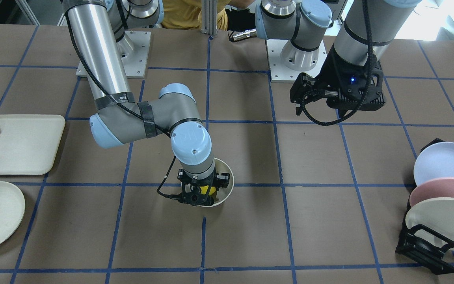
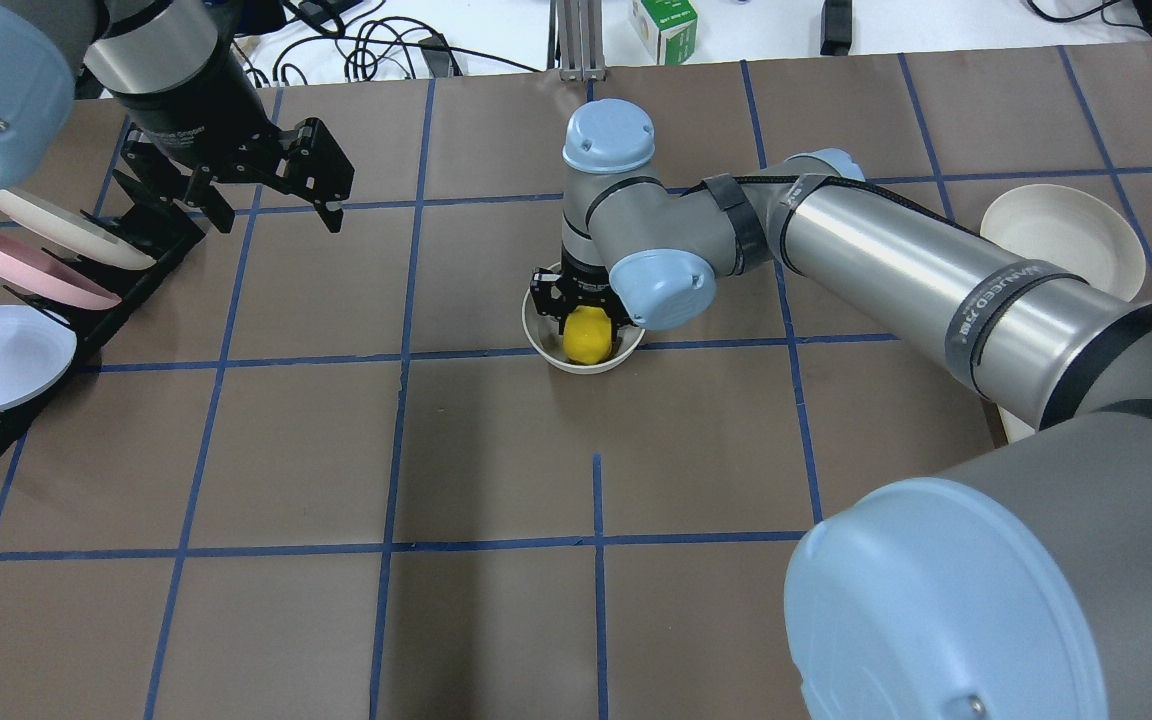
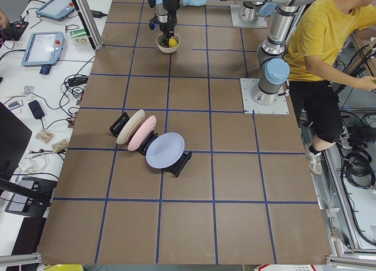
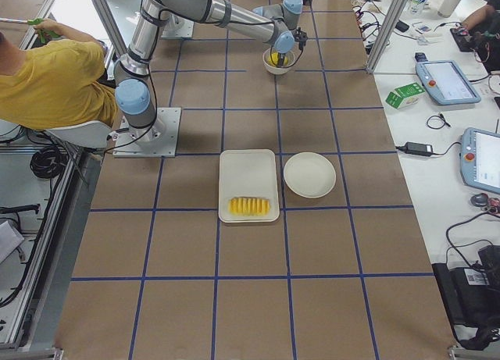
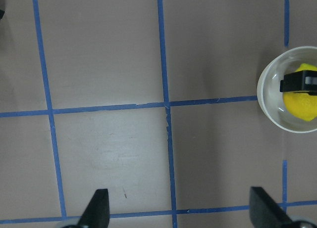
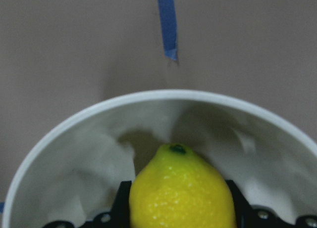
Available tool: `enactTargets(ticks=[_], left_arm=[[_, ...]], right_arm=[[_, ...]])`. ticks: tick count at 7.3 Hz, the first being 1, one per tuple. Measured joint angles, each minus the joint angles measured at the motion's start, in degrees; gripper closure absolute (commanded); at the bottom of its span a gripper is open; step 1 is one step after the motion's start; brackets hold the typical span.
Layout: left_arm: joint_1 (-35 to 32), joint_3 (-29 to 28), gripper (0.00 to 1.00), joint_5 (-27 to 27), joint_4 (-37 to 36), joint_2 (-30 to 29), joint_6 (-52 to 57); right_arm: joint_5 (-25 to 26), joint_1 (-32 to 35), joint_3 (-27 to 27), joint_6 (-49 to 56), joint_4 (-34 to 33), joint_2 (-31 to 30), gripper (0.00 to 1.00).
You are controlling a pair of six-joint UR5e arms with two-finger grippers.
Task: Place bowl and put lemon in it
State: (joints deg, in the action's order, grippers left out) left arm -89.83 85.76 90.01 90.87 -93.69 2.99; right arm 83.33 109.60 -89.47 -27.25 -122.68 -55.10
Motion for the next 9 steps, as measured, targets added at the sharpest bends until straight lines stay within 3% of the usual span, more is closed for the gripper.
enactTargets(ticks=[6,9], left_arm=[[0.1,0.2,0.0,-0.2,0.0,0.1,-0.2],[0.3,0.1,0.0,-0.3,0.0,0.1,-0.2]], right_arm=[[2.4,-0.1,-1.7,-0.3,-1.5,-4.3,0.0],[5.5,-1.5,-0.9,-0.1,4.6,-9.6,0.0]])
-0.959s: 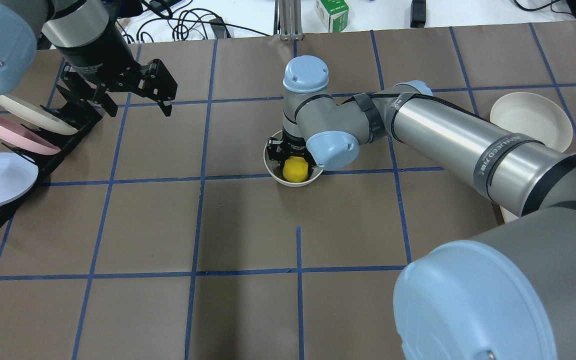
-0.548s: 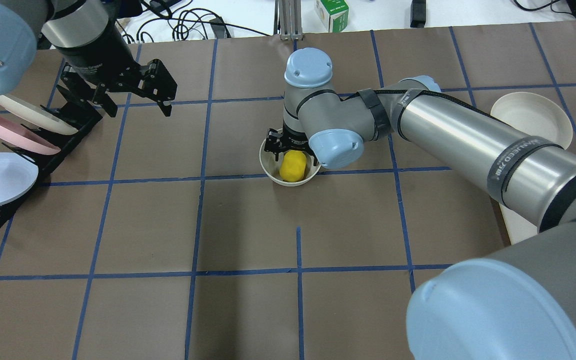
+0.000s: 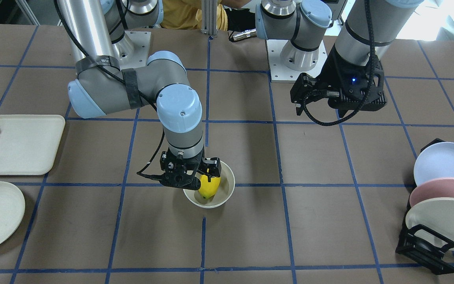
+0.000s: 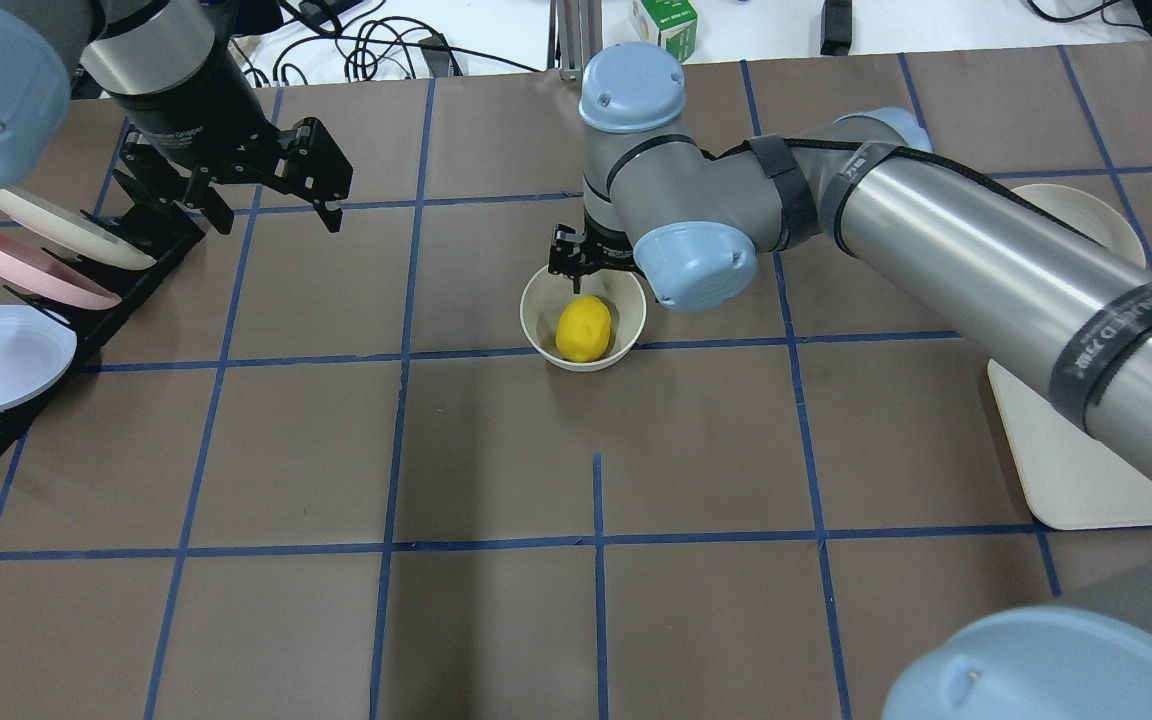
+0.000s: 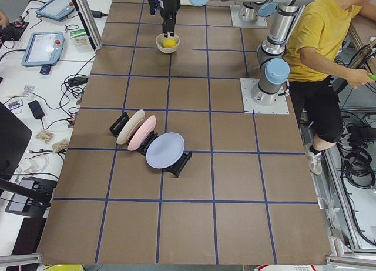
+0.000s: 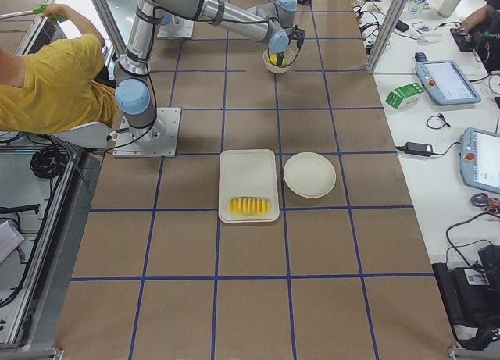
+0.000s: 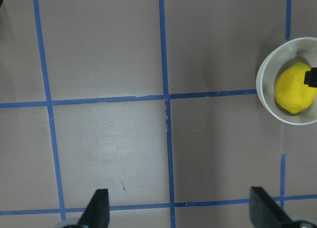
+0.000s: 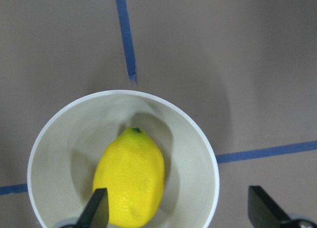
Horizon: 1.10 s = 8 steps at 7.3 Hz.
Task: Place bowl and put lemon in it
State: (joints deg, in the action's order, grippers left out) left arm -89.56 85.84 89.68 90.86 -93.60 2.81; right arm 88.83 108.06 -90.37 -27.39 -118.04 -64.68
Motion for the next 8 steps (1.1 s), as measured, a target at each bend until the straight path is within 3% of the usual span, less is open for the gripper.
enactTargets(ticks=[2,6,8], left_arm=[[-0.1,-0.4,0.0,0.0,0.0,0.0,-0.1],[-0.5,-0.8,0.0,0.5,0.4,0.9,-0.3],[-0.5,-0.7,0.0,0.5,0.6,1.1,-0.3]], right_arm=[[0.2,-3.3,0.1,0.7,4.6,-3.9,0.0],[-0.1,-16.7,-0.6,10.1,13.5,-13.8,0.0],[0.2,-18.7,-1.1,12.1,16.3,-18.3,0.0]])
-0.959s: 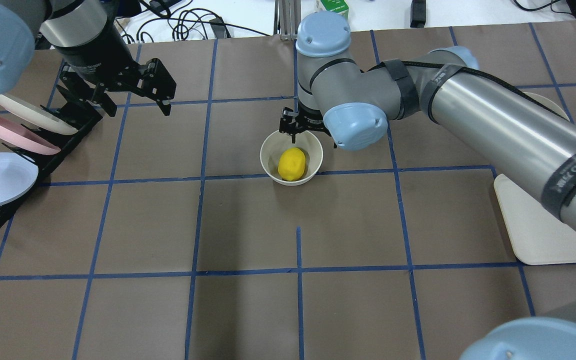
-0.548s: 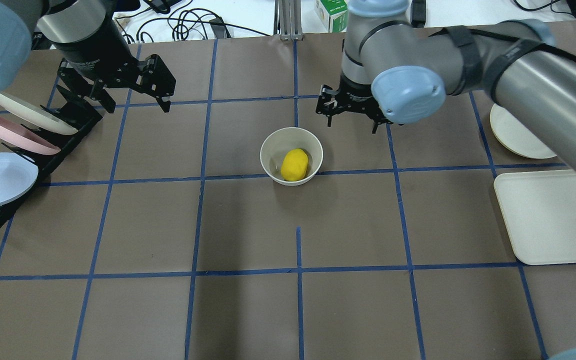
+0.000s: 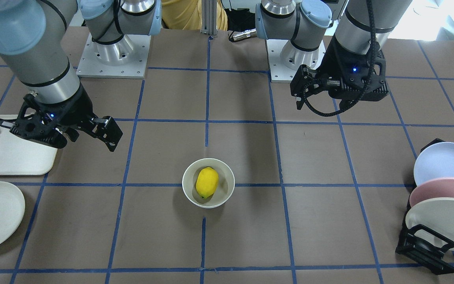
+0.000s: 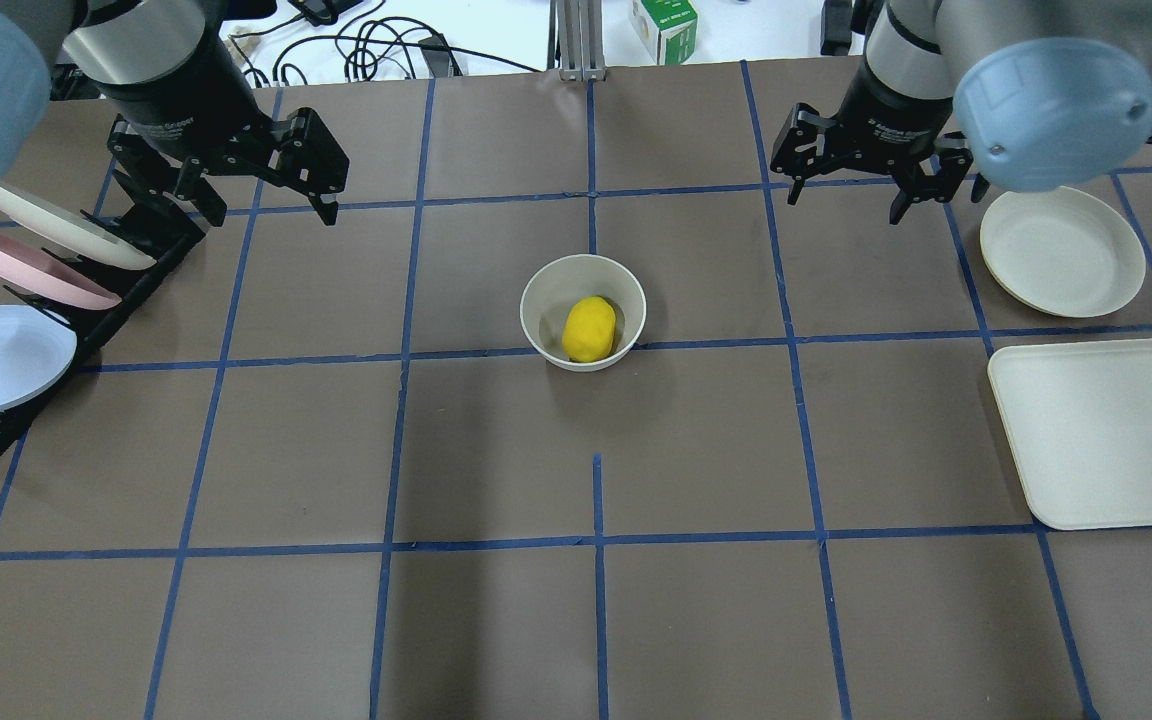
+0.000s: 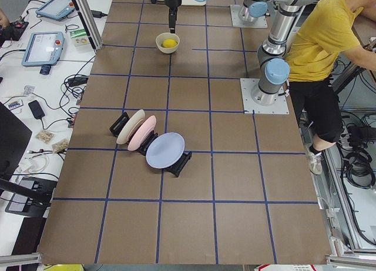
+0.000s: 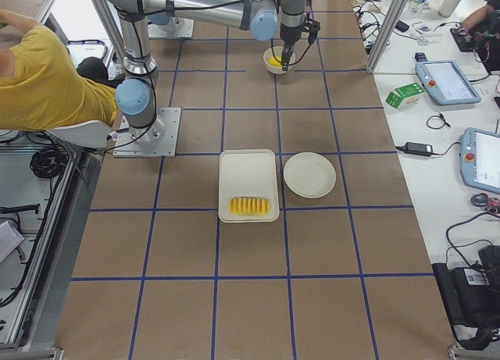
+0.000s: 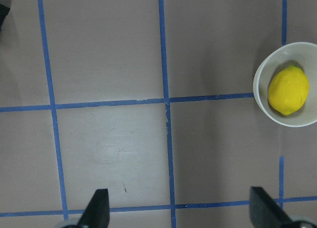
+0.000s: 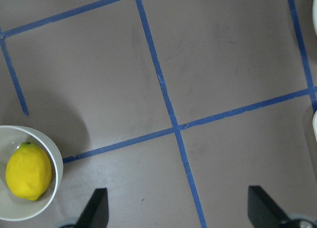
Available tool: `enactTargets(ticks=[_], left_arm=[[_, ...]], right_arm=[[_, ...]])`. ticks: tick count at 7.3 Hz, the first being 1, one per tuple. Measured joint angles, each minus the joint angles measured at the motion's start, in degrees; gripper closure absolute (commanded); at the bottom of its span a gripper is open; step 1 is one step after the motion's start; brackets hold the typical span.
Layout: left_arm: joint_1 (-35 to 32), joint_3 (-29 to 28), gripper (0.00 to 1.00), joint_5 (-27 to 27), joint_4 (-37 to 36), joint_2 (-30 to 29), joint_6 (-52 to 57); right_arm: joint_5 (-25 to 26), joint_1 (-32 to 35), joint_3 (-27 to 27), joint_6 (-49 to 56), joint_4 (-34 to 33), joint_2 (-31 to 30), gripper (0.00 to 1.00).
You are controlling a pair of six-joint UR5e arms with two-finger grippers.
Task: Place bowl and put lemon in it
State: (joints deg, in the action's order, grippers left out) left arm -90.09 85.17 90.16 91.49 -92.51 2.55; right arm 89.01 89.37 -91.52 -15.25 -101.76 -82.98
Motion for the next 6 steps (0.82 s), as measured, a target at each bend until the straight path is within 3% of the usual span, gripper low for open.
enactTargets(ticks=[6], left_arm=[[0.0,0.4,0.0,0.1,0.0,-0.1,0.0]], right_arm=[[-0.2,-0.1,-0.3,0.8,6.4,-8.2,0.0]])
